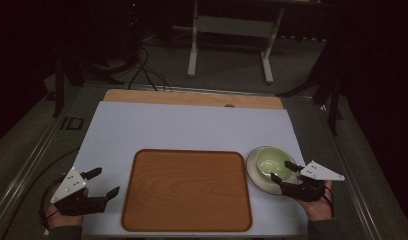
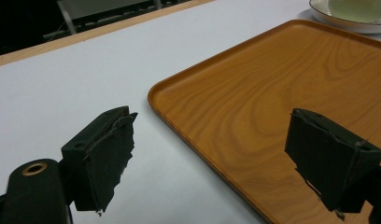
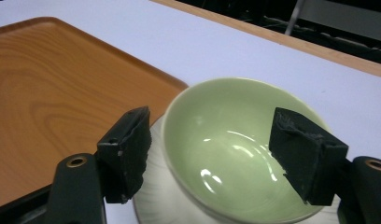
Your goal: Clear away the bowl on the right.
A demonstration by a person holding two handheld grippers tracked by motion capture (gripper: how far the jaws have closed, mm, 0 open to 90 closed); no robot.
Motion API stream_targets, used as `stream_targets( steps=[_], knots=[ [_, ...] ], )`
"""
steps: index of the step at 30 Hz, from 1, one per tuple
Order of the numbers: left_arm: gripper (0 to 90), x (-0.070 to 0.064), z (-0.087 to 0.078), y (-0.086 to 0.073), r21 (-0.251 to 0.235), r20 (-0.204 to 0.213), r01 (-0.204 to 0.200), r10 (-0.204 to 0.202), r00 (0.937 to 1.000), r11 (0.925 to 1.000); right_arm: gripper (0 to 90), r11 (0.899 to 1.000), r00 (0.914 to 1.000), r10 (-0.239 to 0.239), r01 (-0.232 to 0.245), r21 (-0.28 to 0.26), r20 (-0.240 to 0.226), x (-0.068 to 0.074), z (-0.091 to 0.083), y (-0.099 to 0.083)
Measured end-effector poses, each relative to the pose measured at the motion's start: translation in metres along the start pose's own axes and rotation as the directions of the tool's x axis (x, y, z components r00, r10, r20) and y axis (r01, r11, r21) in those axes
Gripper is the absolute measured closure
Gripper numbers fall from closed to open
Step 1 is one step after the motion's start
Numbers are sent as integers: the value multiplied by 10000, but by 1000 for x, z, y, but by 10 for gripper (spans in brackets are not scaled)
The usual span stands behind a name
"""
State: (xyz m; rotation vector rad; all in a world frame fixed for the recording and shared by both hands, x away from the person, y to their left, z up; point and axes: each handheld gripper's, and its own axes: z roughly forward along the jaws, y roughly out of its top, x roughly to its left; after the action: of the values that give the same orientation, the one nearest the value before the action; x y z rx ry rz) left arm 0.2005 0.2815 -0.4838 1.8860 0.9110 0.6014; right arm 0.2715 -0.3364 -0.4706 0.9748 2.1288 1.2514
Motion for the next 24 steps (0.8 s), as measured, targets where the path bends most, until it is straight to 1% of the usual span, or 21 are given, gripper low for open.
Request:
stream_targets(
  steps=[1,7,13,17,19,22,24],
  knots=[
    [151,0,0,0,-6,-14,-17,17,10000,10000,288,10000,10000,-30,30,-12,87,-2,1,1],
    [151,0,0,0,-35,-77,36,-36,10000,10000,288,9999,9996,-69,66,104,272,-10,4,2],
    [151,1,-1,0,-82,-118,0,-1,9999,10000,275,9992,9990,161,-177,371,416,-20,9,1],
    [151,1,-2,0,-109,-138,53,-54,9999,9999,276,9983,9980,313,-339,482,540,-26,11,-1],
    [151,1,-2,0,-114,-147,57,-58,9999,9999,278,9980,9979,305,-337,536,579,-28,12,-1],
    [150,1,-2,0,-109,-170,53,-55,9998,9999,277,9969,9964,338,-391,686,771,-34,14,-1],
    [151,1,-2,0,-108,-168,67,-69,9998,9999,278,9967,9959,384,-441,688,814,-35,15,-1]
  ],
)
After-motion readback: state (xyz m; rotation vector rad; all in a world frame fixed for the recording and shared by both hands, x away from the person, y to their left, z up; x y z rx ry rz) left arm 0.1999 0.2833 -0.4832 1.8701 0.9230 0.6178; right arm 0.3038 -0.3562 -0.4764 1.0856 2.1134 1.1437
